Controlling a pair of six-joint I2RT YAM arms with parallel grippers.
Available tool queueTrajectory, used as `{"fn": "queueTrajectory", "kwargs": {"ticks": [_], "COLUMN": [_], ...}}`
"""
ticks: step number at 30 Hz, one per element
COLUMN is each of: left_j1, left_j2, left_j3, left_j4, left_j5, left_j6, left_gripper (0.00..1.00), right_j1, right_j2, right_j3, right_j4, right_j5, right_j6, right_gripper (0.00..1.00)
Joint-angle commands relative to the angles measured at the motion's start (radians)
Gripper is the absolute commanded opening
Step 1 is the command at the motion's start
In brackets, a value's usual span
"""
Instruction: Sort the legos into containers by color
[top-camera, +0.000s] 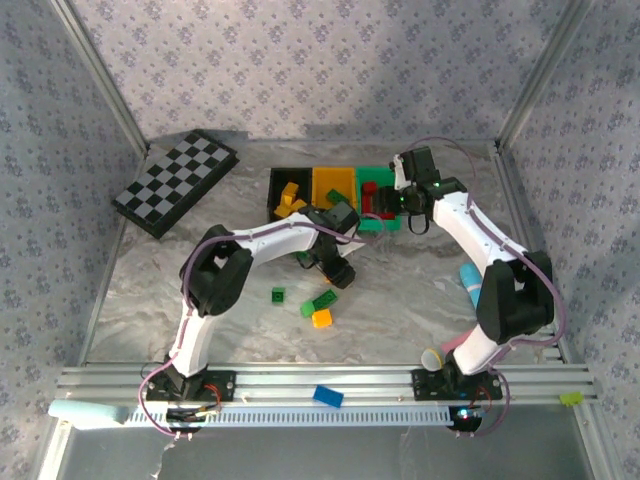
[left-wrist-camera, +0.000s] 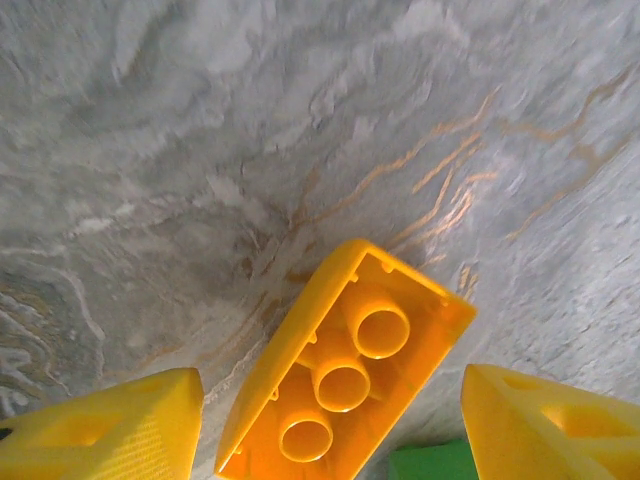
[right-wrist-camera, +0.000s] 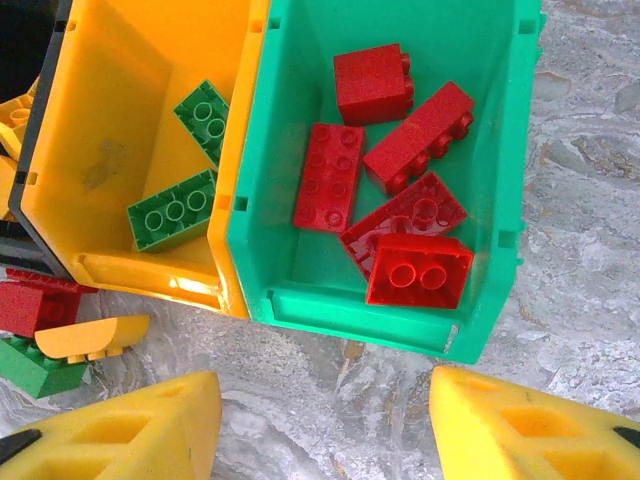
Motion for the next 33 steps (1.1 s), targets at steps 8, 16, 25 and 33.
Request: {"fn": "queueTrajectory", "kwargs": {"ticks": [8,16,25,33], "left_j1": [-0.001,0.009,0.181,0.289], "left_j2": [0.069,-0.031,-0.220,-0.153], "left_j3": [0.069,0.039,0.025,0.093], "left_j4": [-0.060,0.002,0.084,0.105], "left_j5": [0.022,-0.044,-0.061,-0.169], "left_j6": [0.025,-0.009,-0.136,-0.210], "left_gripper": [0.47,0.30,0.30,0.30], "right_j1": [-0.006,-0.009,0.002,0.029], "right_j2": [-0.036,-0.035,-0.035,-0.034], "right_j3": [-0.035,-0.044,-0.067,-0.098], "right_j4": [0.008,0.017,0.029,0.044], "right_j5": [0.003,-0.009,-0.017,-0.021], "right_j6": [0.009,0.013,0.019,0.028], "right_gripper": [0.59,0.59,0.59,0.59]}}
